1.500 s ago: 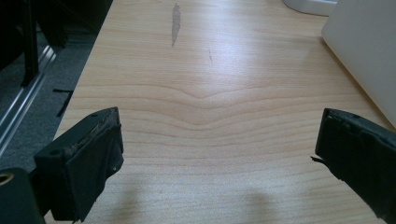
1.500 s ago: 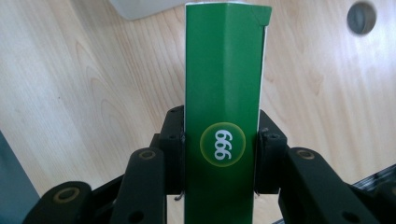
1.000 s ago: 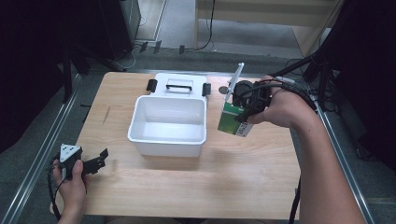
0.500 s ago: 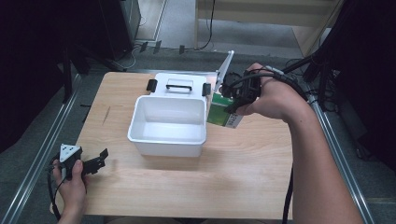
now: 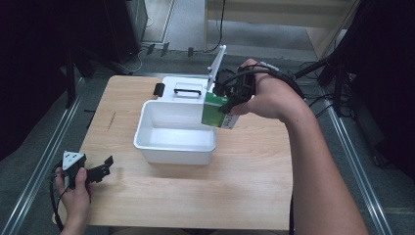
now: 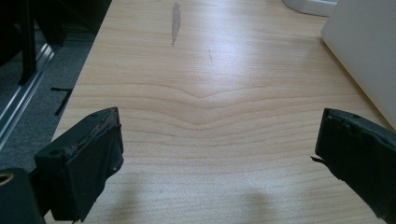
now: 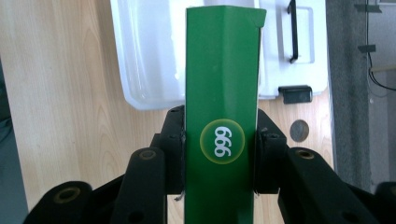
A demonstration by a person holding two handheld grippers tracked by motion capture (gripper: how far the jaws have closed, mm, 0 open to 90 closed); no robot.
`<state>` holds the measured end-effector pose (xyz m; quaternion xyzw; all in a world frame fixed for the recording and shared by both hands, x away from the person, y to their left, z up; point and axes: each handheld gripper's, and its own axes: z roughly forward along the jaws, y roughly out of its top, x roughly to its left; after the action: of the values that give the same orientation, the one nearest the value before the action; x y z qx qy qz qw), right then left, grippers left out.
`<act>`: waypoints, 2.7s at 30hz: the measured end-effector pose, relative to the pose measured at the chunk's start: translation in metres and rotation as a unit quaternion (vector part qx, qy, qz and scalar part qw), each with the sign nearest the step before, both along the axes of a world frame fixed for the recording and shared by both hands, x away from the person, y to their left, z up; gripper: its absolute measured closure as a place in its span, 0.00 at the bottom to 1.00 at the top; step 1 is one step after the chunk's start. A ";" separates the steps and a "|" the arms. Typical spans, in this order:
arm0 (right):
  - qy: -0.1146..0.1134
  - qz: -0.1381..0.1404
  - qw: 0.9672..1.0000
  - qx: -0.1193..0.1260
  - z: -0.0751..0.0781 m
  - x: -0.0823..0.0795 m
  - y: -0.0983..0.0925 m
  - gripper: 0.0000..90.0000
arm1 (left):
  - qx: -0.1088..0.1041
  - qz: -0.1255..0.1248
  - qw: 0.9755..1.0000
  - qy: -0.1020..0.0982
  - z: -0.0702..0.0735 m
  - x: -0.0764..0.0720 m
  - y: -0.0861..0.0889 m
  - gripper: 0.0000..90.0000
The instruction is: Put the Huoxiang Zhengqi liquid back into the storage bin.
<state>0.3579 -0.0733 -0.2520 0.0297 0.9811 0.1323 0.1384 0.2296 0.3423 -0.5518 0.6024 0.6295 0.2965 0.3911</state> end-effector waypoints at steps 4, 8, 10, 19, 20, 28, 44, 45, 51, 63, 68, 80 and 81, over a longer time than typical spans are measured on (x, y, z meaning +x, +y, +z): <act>0.003 0.010 1.000 0.002 -0.002 0.001 0.011 0.71 | -0.001 0.000 1.000 0.000 0.000 0.000 0.000 0.02; 0.005 0.018 1.000 0.006 -0.004 0.002 0.018 0.71 | -0.001 0.000 1.000 0.001 0.000 0.000 0.000 0.02; 0.010 0.018 1.000 0.007 -0.006 0.002 0.024 0.71 | -0.002 0.001 1.000 0.000 0.000 0.000 0.000 0.02; 0.015 0.030 0.999 0.008 -0.011 0.004 0.039 0.71 | -0.002 0.001 1.000 0.000 0.000 0.000 0.001 0.02; 0.017 0.034 0.999 0.010 -0.013 0.005 0.042 0.71 | -0.003 0.001 1.000 0.000 0.000 0.000 0.001 0.02; 0.026 0.038 0.999 0.009 -0.021 0.009 0.051 0.71 | -0.005 0.000 1.000 -0.001 0.000 0.000 0.001 0.02; 0.047 0.055 0.997 -0.014 -0.048 0.020 0.063 0.71 | -0.011 0.002 1.000 0.000 0.000 0.000 0.003 0.02; 0.049 0.057 0.997 -0.015 -0.050 0.021 0.063 0.71 | -0.011 0.002 1.000 0.000 0.000 0.000 0.003 0.02; 0.057 0.052 0.997 -0.018 -0.060 0.022 0.062 0.71 | -0.012 0.002 1.000 -0.001 0.000 0.000 0.003 0.02; 0.065 0.057 0.996 -0.030 -0.077 0.023 0.066 0.71 | -0.008 0.000 1.000 0.000 0.000 0.000 0.003 0.02; 0.067 0.071 0.995 -0.037 -0.091 0.025 0.068 0.71 | -0.010 0.000 1.000 0.000 0.000 0.000 0.003 0.02; 0.071 0.074 0.994 -0.045 -0.115 0.028 0.069 0.71 | -0.012 0.002 1.000 -0.001 0.000 0.000 0.002 0.02; 0.071 0.074 0.994 -0.045 -0.115 0.028 0.069 0.71 | -0.012 0.002 1.000 -0.001 0.000 0.000 0.003 0.02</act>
<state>0.3855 -0.0038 -0.3674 -0.0395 0.9929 0.0956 0.0593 0.2297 0.3449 -0.5520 0.5965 0.6337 0.2903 0.3980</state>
